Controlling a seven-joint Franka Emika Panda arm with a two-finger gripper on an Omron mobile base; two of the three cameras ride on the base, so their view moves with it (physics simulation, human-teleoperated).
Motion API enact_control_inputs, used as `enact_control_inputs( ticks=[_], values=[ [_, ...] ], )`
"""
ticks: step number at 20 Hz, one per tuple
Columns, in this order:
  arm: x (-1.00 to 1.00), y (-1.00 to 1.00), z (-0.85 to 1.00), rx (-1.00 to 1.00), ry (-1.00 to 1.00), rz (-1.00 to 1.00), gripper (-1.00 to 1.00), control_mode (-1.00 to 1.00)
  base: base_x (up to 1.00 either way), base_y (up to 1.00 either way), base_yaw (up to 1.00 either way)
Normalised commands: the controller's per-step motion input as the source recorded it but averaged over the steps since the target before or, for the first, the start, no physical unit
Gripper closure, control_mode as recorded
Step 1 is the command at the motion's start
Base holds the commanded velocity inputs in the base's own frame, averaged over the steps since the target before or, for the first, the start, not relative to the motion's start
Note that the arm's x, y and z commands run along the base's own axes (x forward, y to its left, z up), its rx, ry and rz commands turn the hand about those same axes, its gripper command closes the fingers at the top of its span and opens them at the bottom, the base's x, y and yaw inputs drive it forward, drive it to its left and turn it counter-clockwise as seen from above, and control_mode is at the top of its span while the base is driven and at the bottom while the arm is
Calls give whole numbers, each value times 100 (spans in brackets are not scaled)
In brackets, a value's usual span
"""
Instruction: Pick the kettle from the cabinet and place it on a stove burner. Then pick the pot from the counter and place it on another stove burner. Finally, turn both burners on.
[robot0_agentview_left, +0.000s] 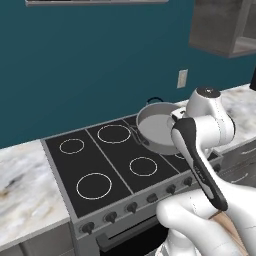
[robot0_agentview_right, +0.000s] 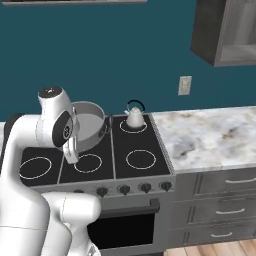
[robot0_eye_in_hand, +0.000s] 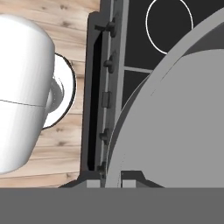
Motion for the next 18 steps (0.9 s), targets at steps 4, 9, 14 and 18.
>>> enact_control_inputs(
  ticks=[4, 9, 14, 18],
  values=[
    [0, 0, 0, 0, 0, 0, 100, 100, 48, -8, 3],
    [0, 0, 0, 0, 0, 0, 100, 100, 54, 0, 4],
    [7, 0, 0, 0, 0, 0, 100, -100, 15, 0, 0],
    [8, 0, 0, 0, 0, 0, 100, -100, 0, 0, 0]
  ],
)
